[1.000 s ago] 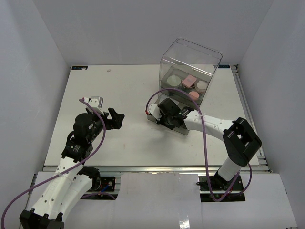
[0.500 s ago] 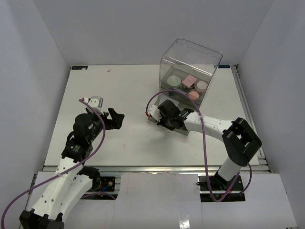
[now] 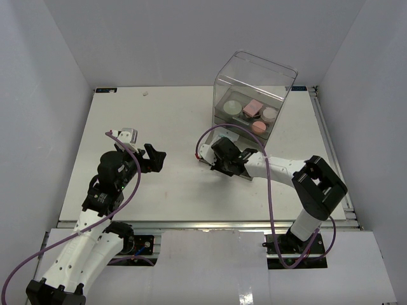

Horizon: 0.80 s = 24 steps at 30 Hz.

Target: Organize the makeup

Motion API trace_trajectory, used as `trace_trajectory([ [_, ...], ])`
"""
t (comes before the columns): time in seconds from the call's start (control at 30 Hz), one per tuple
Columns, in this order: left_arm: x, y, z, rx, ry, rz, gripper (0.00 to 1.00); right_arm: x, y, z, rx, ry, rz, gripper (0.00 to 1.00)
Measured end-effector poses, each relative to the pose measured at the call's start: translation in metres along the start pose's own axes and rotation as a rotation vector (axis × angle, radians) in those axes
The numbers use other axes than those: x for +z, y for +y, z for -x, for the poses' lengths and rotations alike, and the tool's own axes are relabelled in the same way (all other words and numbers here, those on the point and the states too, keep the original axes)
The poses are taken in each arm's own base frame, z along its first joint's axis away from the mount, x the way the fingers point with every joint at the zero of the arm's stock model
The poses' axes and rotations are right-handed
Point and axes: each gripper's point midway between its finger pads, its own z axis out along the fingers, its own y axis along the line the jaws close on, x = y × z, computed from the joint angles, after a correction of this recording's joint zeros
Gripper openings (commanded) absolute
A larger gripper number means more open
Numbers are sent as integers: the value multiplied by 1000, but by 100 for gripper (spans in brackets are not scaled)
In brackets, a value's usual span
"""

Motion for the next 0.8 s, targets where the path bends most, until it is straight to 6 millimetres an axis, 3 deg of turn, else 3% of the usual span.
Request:
trace_trajectory([
  [0.07, 0, 0, 0, 0, 0, 0, 98, 1, -1, 1, 1, -2, -7, 17],
  [0.13, 0, 0, 0, 0, 0, 0, 98, 2, -2, 1, 2, -4, -11, 43],
  [0.2, 0, 0, 0, 0, 0, 0, 98, 3, -3, 2, 7, -7, -15, 49],
  [0.33, 0, 0, 0, 0, 0, 0, 98, 7, -1, -2, 16, 5, -10, 50],
  [0.5, 0, 0, 0, 0, 0, 0, 98, 8, -5, -6, 33, 15, -16, 42],
  [0.8, 0, 0, 0, 0, 0, 0, 98, 9, -26, -20, 87, 41, -49, 41],
])
